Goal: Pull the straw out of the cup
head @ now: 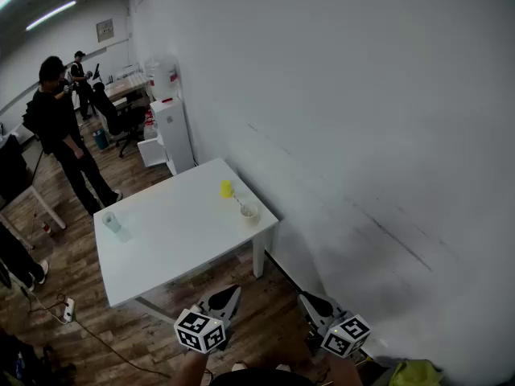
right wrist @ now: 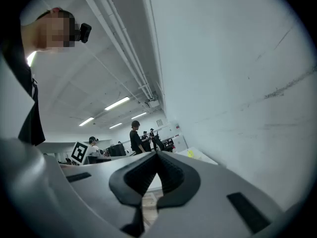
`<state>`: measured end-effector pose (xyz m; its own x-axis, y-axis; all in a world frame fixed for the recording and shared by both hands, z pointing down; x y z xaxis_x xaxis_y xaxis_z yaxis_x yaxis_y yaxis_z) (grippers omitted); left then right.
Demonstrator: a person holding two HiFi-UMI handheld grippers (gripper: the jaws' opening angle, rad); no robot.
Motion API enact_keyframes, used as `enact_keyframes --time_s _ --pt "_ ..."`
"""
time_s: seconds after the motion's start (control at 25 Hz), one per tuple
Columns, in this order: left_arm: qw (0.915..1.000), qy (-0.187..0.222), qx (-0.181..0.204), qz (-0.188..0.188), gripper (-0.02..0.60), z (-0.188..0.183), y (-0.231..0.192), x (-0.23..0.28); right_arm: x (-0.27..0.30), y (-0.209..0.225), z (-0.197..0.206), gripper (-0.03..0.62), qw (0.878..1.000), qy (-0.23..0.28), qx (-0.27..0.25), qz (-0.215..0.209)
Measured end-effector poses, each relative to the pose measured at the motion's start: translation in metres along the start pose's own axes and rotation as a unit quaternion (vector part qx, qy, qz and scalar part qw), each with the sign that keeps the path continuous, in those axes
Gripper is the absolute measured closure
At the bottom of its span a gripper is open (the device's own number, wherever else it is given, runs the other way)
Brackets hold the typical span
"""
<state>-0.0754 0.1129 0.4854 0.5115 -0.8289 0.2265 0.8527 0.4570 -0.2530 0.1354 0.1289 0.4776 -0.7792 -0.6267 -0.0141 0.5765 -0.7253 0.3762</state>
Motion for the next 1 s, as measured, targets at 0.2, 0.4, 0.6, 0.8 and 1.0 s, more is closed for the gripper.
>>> enact_keyframes --time_s 0.2,0.4,0.6,0.8,1.0 --pt "1.0000 0.002 -0.002 0.008 0.568 0.001 -0.007 -0.007 0.005 -0.009 0.005 0.572 1.000 0.008 0.013 -0.001" --pt "0.9999 0.003 -0.005 0.013 0.568 0.002 -0.012 -0.016 0.006 -0.020 0.009 0.572 1.000 0.009 0.014 -0.002" --pt "0.9997 0.010 -0.013 0.017 0.568 0.003 -0.019 -0.026 0.011 -0.030 0.012 0.572 1.000 0.016 0.021 -0.006" --pt "0.9996 0.009 -0.011 0.024 0.568 0.005 -0.023 -0.037 0.018 -0.041 0.022 0.572 0.999 0.014 0.034 -0.012" --pt "0.9995 0.009 -0.009 0.028 0.568 0.005 -0.032 -0.050 0.028 -0.058 0.030 0.572 1.000 0.003 0.022 -0.016"
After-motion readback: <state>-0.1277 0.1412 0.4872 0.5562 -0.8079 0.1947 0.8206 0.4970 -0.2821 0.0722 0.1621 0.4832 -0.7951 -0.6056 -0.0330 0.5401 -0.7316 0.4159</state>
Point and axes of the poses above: the fingertips, and each gripper's own axes: x forward along the fingers, y to its right, z out of its underside, the point moved 4 cm from there along -x, backward along the fingers, and after that the axes turned 7 degrees about -z, right-handed, at the moved point
